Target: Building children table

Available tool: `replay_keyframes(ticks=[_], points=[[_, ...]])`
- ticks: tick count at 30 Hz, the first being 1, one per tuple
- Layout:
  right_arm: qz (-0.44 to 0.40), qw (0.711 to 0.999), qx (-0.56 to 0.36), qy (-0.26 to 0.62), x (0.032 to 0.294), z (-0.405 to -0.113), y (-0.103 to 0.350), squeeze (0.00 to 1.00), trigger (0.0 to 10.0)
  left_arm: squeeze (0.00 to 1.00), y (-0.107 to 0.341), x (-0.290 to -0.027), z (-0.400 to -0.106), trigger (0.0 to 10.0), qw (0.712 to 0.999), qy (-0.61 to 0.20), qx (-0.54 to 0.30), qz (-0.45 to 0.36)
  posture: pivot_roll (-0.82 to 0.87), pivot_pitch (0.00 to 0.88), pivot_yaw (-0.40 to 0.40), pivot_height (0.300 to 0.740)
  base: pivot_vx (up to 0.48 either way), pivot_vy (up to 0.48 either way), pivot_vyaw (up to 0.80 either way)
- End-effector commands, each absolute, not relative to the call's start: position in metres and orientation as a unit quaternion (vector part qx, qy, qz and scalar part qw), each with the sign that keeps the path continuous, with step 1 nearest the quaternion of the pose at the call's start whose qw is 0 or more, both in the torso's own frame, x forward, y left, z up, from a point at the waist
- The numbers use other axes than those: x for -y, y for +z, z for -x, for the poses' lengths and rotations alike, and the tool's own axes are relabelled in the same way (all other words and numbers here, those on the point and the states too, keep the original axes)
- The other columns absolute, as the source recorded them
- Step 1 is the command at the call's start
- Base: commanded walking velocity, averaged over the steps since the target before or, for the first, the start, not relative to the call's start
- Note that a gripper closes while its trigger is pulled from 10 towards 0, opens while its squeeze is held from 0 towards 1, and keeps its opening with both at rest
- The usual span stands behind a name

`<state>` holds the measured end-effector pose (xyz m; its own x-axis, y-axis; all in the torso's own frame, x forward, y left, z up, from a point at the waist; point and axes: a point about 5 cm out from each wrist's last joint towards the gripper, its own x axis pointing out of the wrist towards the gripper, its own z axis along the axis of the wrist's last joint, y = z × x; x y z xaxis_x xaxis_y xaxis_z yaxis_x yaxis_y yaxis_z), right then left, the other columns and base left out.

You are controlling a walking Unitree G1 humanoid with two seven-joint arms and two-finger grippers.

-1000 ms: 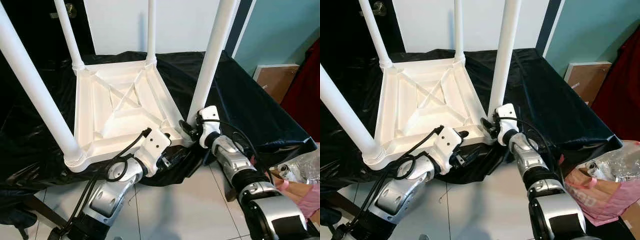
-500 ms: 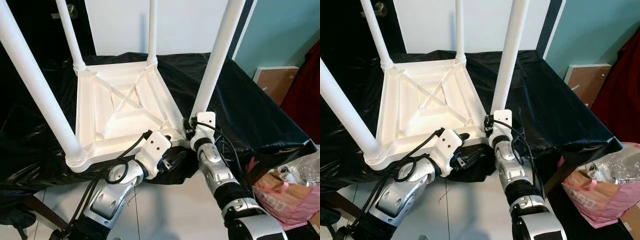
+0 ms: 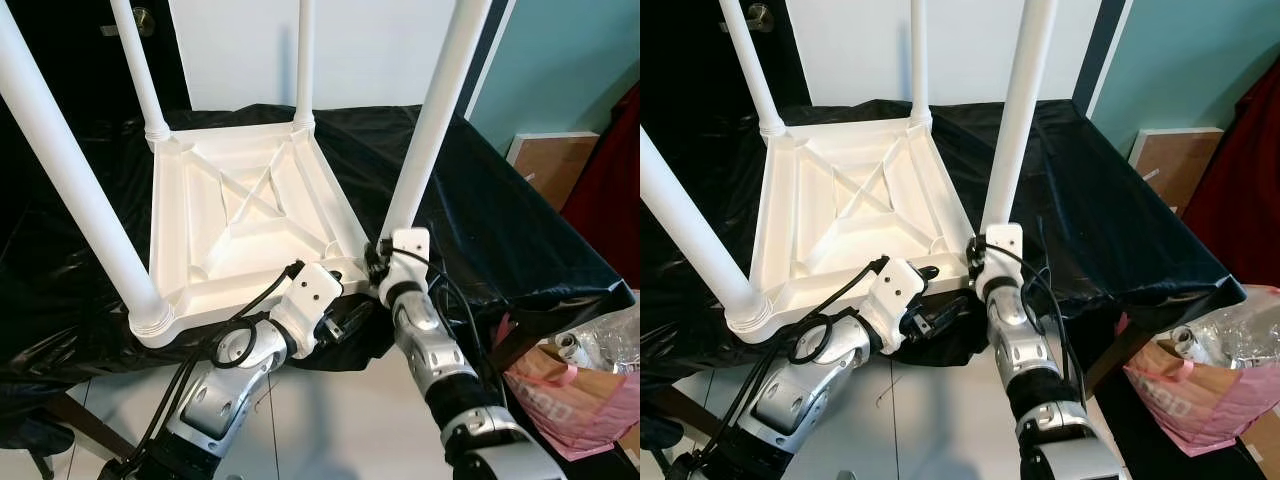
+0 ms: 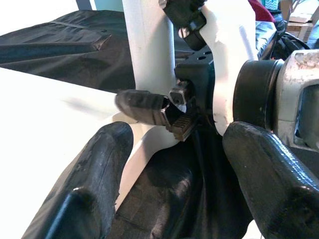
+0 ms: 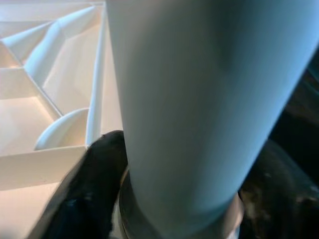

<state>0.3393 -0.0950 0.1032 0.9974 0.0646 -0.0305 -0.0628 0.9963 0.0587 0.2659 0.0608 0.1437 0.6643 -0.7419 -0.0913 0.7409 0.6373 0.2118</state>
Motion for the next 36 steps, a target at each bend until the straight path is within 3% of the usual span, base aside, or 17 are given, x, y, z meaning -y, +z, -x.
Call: replay_keyframes(ticks=[1, 11, 12, 19, 23, 31, 32, 33, 34, 36], points=[[-0.031, 0.999, -0.016, 0.033, 0.098, -0.338, 0.102, 1.0, 10.0, 0.0, 0.141, -0.057, -0.262, 10.0, 0.893, -0.435, -0.002, -0.12, 0.04, 0.006, -0.074, 0.74, 0.0, 0.0, 0.0], [-0.033, 0.992, 0.025, 0.119, 0.128, -0.337, 0.113, 1.0, 10.0, 0.0, 0.141, -0.057, -0.261, 10.0, 0.892, -0.436, -0.002, -0.12, 0.04, 0.005, -0.071, 0.74, 0.0, 0.0, 0.0], [-0.026, 0.984, 0.031, 0.173, 0.132, -0.337, 0.116, 0.0, 10.0, 0.0, 0.141, -0.057, -0.261, 10.0, 0.891, -0.438, -0.002, -0.12, 0.04, 0.005, -0.066, 0.74, 0.0, 0.0, 0.0], [-0.01, 0.97, 0.027, 0.243, 0.136, -0.34, 0.118, 0.0, 10.0, 0.0, 0.141, -0.057, -0.261, 10.0, 0.89, -0.441, -0.002, -0.12, 0.03, 0.004, -0.059, 0.74, 0.0, 0.0, 0.0], [0.038, 0.945, 0.028, 0.323, 0.132, -0.351, 0.128, 0.0, 10.0, 0.0, 0.141, -0.056, -0.262, 10.0, 0.889, -0.442, -0.002, -0.121, 0.03, 0.004, -0.056, 0.74, 0.0, 0.0, 0.0], [0.06, 0.932, 0.018, 0.357, 0.124, -0.36, 0.133, 0.0, 10.0, 0.0, 0.141, -0.056, -0.262, 10.0, 0.889, -0.442, -0.001, -0.121, 0.05, 0.0, -0.063, 0.74, 0.0, 0.0, 0.0], [0.067, 0.93, 0.01, 0.362, 0.122, -0.361, 0.132, 0.0, 6.4, 0.0, 0.141, -0.057, -0.262, 10.0, 0.89, -0.439, -0.001, -0.121, 0.06, 0.0, -0.067, 0.74, 0.0, 0.0, 0.0], [0.067, 0.93, 0.01, 0.362, 0.122, -0.361, 0.132, 0.0, 6.4, 0.0, 0.141, -0.057, -0.262, 10.0, 0.89, -0.439, -0.001, -0.121, 0.06, 0.0, -0.067, 0.74, 0.0, 0.0, 0.0], [0.078, 0.926, -0.009, 0.369, 0.122, -0.361, 0.126, 0.0, 0.0, 0.0, 0.142, -0.059, -0.263, 10.0, 0.893, -0.433, 0.0, -0.123, 0.07, 0.0, -0.073, 0.74, 0.0, 0.0, 0.0], [0.08, 0.925, -0.016, 0.371, 0.123, -0.36, 0.123, 0.0, 0.0, 0.0, 0.142, -0.06, -0.263, 10.0, 0.894, -0.431, 0.001, -0.123, 0.07, 0.0, -0.073, 0.74, 0.0, 0.0, 0.0]])
